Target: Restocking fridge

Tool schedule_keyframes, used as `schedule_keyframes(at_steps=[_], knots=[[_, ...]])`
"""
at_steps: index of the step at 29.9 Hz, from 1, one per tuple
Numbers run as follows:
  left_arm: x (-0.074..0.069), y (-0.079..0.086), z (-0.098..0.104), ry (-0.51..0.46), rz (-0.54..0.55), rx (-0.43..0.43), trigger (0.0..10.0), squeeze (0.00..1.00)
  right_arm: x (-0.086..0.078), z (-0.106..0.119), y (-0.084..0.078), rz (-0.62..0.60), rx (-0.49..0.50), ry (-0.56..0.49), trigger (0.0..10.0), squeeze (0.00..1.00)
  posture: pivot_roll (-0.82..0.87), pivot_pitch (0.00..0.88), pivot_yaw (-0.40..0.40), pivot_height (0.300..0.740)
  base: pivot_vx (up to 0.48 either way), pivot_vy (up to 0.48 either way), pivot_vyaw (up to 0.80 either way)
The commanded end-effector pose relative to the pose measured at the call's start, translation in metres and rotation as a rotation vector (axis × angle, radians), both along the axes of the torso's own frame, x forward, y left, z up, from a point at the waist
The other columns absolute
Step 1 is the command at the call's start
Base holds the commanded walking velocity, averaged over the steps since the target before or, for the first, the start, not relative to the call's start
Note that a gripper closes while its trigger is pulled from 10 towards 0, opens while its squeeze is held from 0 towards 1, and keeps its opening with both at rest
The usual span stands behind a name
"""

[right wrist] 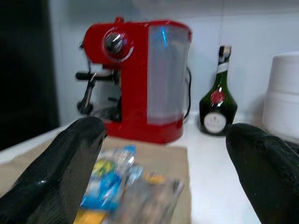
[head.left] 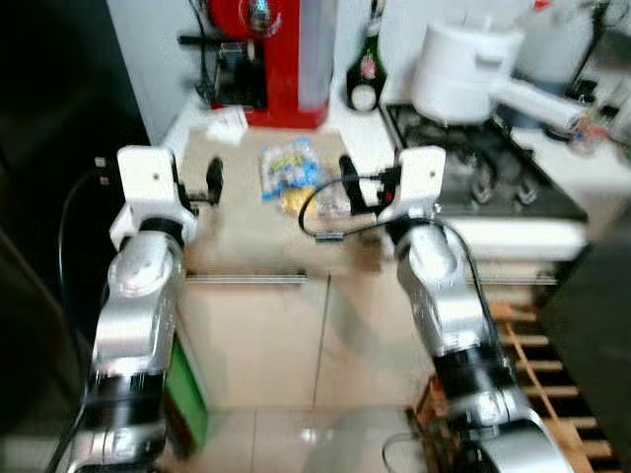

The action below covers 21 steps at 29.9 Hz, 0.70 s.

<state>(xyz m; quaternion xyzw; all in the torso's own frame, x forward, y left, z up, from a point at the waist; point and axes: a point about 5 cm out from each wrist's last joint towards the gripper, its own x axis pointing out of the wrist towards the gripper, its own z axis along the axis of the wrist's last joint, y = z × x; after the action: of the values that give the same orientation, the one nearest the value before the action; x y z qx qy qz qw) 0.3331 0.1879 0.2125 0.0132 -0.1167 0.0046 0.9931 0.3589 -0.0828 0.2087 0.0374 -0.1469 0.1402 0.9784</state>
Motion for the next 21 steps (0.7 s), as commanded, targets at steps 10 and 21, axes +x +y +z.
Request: schedule_keyframes(at_steps=[10,21], knots=[[0.013,-0.004,0.005,0.106,-0.101,-0.15,10.0,0.0,0.001,0.01,0.017,0.168,0.19,0.134,10.0,0.0,-0.03,0.0,0.004,0.74,0.185,0.0,0.0],[0.019,0.011,-0.017,0.276,-0.16,-0.306,10.0,0.0,0.003,-0.003,0.022,0.253,0.435,0.367,10.0,0.0,-0.03,0.0,0.019,0.74,0.0,0.0,0.0]])
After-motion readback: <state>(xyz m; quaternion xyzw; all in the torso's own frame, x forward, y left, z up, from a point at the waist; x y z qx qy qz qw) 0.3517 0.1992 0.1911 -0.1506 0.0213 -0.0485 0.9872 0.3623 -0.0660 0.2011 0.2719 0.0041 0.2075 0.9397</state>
